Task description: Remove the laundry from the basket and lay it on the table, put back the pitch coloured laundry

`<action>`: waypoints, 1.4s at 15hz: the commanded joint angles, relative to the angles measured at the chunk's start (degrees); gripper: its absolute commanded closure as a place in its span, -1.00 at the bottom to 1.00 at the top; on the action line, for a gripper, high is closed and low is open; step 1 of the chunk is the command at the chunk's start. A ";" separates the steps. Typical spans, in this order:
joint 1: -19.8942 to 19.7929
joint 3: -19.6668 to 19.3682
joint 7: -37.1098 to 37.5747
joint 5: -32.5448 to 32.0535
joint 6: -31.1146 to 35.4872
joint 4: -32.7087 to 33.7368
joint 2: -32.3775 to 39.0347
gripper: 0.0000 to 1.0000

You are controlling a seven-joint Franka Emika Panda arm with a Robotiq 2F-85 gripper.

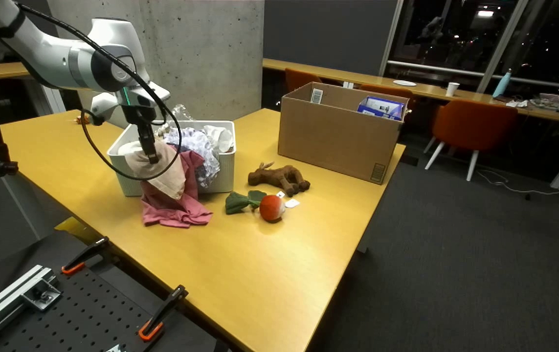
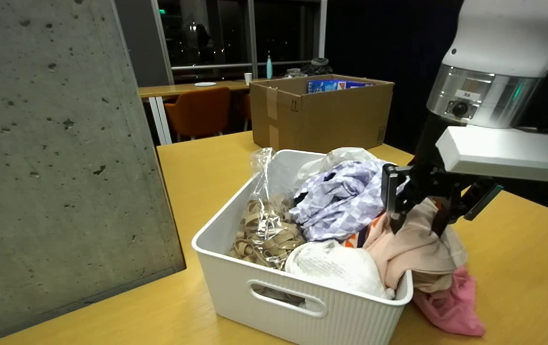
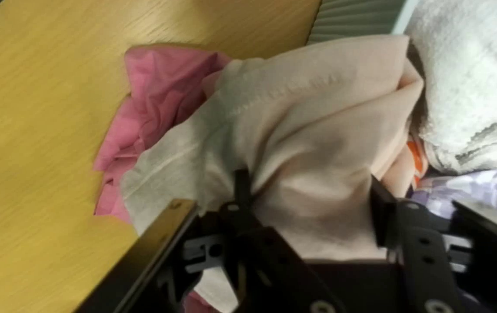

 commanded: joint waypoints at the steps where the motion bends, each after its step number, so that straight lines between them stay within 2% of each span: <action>1: 1.28 -0.93 2.67 -2.86 -0.10 -1.93 -3.31 0.39; 5: 1.48 -0.56 5.22 -5.68 -0.06 -2.77 -4.86 0.97; 8: 1.71 -0.41 7.50 -8.14 -0.40 -3.85 -6.57 1.00; 14: 1.37 0.10 15.58 -15.75 -3.40 -7.75 -14.41 0.98; 21: -3.09 2.67 18.59 -22.58 -11.98 -7.11 -22.55 0.98</action>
